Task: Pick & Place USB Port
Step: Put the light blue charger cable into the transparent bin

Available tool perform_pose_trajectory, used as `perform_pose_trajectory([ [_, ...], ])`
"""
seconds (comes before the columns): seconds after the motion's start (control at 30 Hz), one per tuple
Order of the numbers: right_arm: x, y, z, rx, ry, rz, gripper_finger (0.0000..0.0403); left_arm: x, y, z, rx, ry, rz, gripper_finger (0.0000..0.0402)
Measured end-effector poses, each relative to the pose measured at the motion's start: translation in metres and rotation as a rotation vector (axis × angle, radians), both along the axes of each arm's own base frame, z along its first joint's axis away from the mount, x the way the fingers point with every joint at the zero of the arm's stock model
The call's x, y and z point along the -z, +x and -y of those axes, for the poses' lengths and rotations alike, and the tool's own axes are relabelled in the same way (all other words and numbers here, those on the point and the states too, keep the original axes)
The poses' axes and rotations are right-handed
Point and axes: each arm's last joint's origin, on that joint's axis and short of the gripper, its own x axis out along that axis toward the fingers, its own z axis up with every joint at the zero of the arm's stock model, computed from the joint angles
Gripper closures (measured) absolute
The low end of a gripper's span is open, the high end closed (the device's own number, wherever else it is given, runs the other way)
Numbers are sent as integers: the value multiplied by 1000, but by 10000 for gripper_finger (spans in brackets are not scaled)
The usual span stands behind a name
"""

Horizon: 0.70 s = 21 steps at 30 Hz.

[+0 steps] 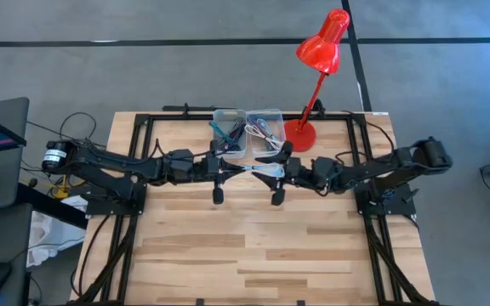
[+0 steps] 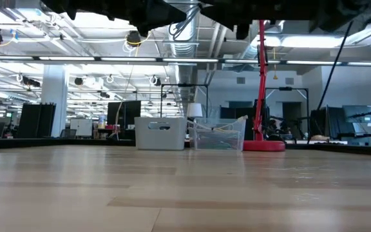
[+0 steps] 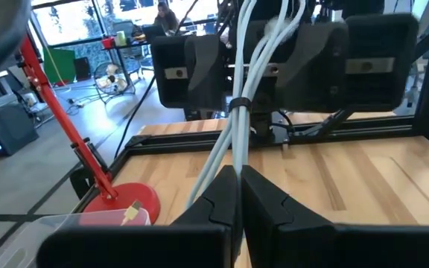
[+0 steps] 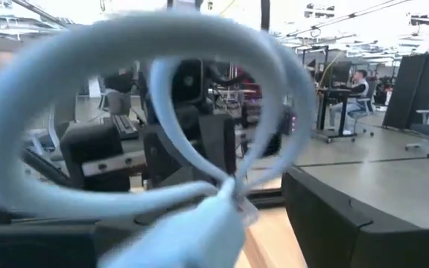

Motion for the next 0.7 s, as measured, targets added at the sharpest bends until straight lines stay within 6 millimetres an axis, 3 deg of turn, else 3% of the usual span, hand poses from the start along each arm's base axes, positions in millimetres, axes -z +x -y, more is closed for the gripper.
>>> perform_pose_trajectory([
  [0.17, -3, 11, 1, 7, -10, 4, 231, 0, 0, 0, 0, 0, 0, 394],
  [0.4, 1, 14, 3, 18, -42, -15, 383, 1, 0, 0, -2, 1, -8, 394],
  [0.7, 1, 14, 9, 48, -76, -35, 396, 2, -1, -2, -61, 45, -36, 390],
])
